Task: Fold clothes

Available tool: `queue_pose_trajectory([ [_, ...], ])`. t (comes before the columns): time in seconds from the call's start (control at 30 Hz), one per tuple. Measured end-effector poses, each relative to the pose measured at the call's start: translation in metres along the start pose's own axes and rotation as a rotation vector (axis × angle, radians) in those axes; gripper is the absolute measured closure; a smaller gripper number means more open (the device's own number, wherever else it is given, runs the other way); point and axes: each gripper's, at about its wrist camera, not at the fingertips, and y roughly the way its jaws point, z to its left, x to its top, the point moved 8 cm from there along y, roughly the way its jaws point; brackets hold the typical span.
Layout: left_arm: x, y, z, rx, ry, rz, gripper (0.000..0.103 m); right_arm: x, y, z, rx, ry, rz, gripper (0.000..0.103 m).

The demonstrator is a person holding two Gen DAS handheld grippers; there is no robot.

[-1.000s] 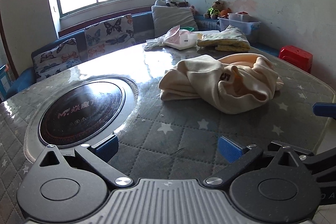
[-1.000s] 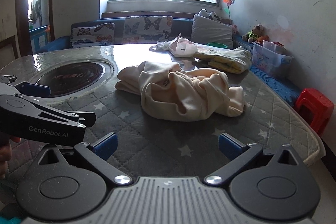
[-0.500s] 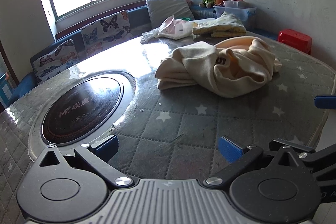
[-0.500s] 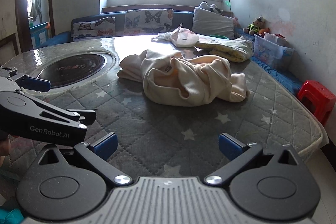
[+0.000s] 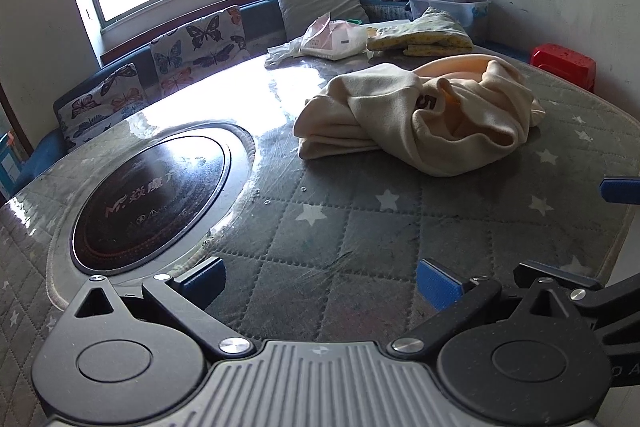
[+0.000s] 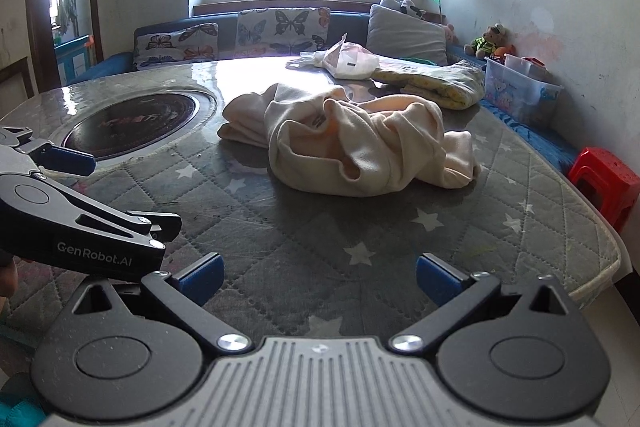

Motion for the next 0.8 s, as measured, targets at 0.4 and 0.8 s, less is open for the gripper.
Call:
queue_pose_trajectory([
  [0.4,0.01,0.016,0.002,-0.004,0.008,0.027,0.0,0.008,0.016,-0.003,0.005,0.011,0.015,0.0],
  [0.8,0.024,0.031,-0.001,-0.02,0.02,0.054,0.0,0.015,0.03,-0.013,-0.009,0.033,0.038,0.0],
])
